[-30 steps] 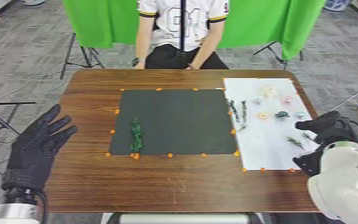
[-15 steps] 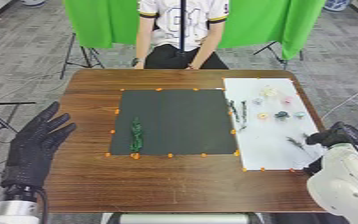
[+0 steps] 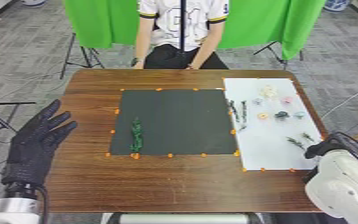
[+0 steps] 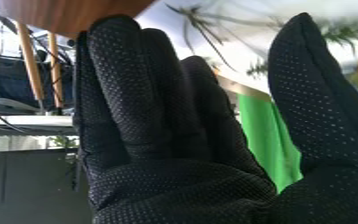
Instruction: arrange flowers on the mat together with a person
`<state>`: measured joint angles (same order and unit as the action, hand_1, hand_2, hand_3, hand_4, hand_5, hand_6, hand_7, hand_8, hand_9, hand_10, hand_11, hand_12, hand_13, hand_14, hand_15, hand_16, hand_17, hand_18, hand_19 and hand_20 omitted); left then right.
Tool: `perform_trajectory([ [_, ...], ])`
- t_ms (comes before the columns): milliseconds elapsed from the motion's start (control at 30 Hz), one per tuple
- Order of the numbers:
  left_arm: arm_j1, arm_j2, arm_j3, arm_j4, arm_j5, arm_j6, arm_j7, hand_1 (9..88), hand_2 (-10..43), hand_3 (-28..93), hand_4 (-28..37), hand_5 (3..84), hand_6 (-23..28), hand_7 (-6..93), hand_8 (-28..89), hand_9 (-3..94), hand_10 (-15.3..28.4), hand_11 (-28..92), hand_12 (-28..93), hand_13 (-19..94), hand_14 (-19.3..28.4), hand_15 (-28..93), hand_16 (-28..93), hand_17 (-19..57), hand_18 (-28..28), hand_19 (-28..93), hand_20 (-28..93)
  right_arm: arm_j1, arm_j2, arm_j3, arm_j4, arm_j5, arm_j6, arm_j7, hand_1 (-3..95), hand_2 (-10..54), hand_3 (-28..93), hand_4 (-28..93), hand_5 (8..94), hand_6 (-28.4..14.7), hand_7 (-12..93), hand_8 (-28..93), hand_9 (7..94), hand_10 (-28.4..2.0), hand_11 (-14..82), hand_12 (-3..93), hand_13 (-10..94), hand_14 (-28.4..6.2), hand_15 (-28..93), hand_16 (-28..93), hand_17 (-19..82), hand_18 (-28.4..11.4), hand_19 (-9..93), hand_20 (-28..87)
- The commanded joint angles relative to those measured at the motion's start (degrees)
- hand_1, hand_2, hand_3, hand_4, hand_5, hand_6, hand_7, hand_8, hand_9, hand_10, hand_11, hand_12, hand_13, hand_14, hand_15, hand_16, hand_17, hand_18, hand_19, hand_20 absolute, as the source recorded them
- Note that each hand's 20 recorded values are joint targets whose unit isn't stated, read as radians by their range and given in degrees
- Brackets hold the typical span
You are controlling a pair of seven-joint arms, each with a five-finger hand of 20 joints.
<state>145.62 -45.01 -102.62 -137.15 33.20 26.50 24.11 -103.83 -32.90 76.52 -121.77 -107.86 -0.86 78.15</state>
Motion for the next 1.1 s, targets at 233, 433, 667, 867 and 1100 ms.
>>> perform_trajectory([
  [233, 0.3, -1.12, -0.10, 0.30, 0.54, -0.60, -1.02, 22.1, 9.5, 75, -25.1, 32.9, 6.0, 10.1, -9, 29.7, 15.3, 20, 11, 19, 21.3, 44, -6, -10.3, 17.0, 37, 15, 6.2, 0.0, -7.6, 3.9, -3.1, -2.0, -0.3, 46.9, -7.3, 59, -18, 54.1, -24.4, 4, -10, 62.4, -15.1, 29.8, 14.5, 66, -15.5, 61, 10, 30, -28.4, 80, -15],
  [433, 0.3, -1.59, -0.26, 0.25, 0.72, -0.76, -1.60, 22.2, 9.5, 75, -25.1, 32.8, 6.0, 10.2, -9, 29.7, 15.3, 20, 11, 19, 21.2, 45, -6, -10.3, 17.0, 36, 15, 8.6, 0.5, -12.4, 6.3, -7.3, -0.8, -1.5, 51.9, -9.2, 60, -21, 65.1, -12.0, 5, -12, 67.5, -13.3, 28.8, 11.4, 70, -11.9, 61, 11, 32, -23.6, 82, -10],
  [667, 1.0, -1.39, -0.42, 0.20, 0.46, -0.62, -1.03, 22.1, 9.4, 75, -25.0, 32.8, 6.0, 10.2, -9, 29.7, 15.2, 20, 11, 19, 21.2, 45, -6, -10.3, 17.0, 37, 15, 8.2, 0.1, -13.2, 7.3, -10.1, 0.6, -2.4, 61.8, -9.2, 50, -23, 80.4, -4.4, 10, -5, 84.0, -10.3, 25.8, 21.1, 76, -7.9, 60, 13, 34, -18.4, 82, -10],
  [867, 1.9, -0.98, -0.58, -0.03, -0.07, -0.16, 0.00, 22.1, 9.4, 75, -24.9, 32.8, 6.0, 10.1, -9, 29.7, 15.2, 20, 11, 19, 21.3, 44, -6, -10.3, 17.0, 36, 15, 6.9, 0.5, -12.9, 6.5, -14.2, 5.4, -4.0, 59.7, -9.4, 54, -25, 85.5, -2.1, 12, -2, 88.2, -10.1, 31.2, 17.8, 80, -6.8, 59, 14, 34, -17.8, 83, -8],
  [1100, 2.3, -0.53, -1.04, -0.16, -0.39, 0.15, 0.39, 22.2, 9.3, 75, -24.8, 32.8, 6.1, 10.2, -9, 29.7, 15.3, 20, 11, 19, 21.2, 44, -6, -10.3, 17.0, 36, 15, 7.9, 0.9, -12.4, 3.4, -19.6, 10.0, -4.0, 57.8, -9.5, 59, -28, 90.6, 0.6, 15, 2, 93.4, -10.7, 31.1, 18.9, 85, -6.4, 58, 17, 36, -18.5, 86, -8],
])
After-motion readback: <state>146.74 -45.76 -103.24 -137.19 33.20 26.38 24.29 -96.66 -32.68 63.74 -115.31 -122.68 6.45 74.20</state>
